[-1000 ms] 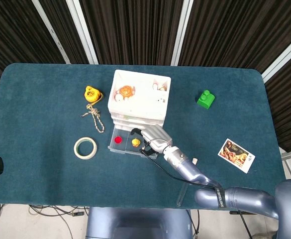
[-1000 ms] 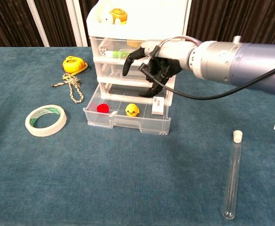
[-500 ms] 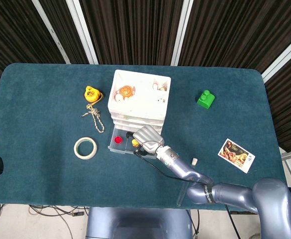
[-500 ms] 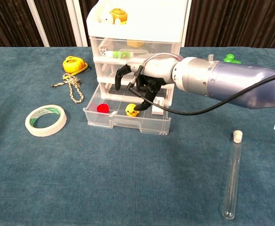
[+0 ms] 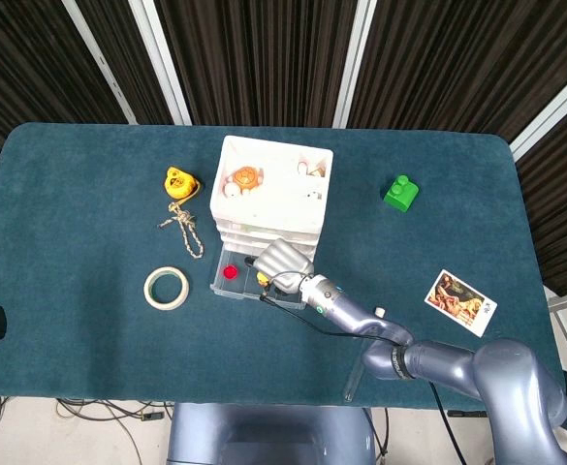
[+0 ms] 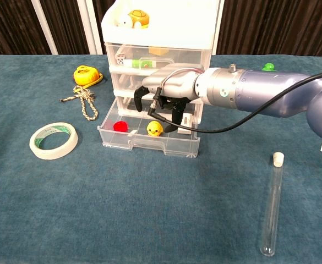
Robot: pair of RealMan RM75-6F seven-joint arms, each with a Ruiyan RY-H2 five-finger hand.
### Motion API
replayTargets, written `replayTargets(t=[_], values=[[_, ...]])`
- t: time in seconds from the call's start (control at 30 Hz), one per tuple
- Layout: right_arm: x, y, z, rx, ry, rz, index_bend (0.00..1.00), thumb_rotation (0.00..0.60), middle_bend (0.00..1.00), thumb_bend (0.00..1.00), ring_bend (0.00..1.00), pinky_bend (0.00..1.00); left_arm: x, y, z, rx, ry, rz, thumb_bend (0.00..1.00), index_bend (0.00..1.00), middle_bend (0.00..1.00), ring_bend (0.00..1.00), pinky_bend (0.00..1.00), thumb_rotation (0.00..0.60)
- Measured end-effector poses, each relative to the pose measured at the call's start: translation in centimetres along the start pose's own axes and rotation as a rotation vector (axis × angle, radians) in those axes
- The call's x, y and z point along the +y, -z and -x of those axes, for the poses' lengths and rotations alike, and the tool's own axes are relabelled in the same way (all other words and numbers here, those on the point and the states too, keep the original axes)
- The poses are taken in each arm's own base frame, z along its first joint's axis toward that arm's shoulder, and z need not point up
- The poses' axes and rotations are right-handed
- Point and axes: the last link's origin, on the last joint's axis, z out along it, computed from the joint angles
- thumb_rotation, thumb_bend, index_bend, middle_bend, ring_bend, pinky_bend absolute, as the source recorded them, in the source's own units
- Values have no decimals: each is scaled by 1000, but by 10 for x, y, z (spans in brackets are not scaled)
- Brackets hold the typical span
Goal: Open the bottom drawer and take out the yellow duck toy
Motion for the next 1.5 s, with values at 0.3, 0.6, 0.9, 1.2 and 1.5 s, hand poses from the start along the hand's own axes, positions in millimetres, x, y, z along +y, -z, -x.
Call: replayTargets(t=[0.3,0.6,0.9,1.2,1.5], values=[[-5,-4,8,-25,23,-21,330,600,1000,249,1000,1000,0,0,0,-1,0,-3,581,43,0,0,0,600],[-2,-9,12,-30,34,-9,330,600,1000,250,1000,1000,1,0,1,-1,-1,-3,581,43,0,0,0,600],[1,-14,15,-52,73,-8,333,600,1000,283,1000,1000,0,0,0,-1,0,-8,582,43,0,0,0,600],[3,-19,18,-61,105,-1,343,600,1000,308,1000,1000,0,1,1,-5,-2,-11,582,43,0,0,0,600],[0,-22,22,-60,113,-1,366,600,1000,320,1000,1000,0,0,0,-9,2,-19,582,43,0,0,0,600]])
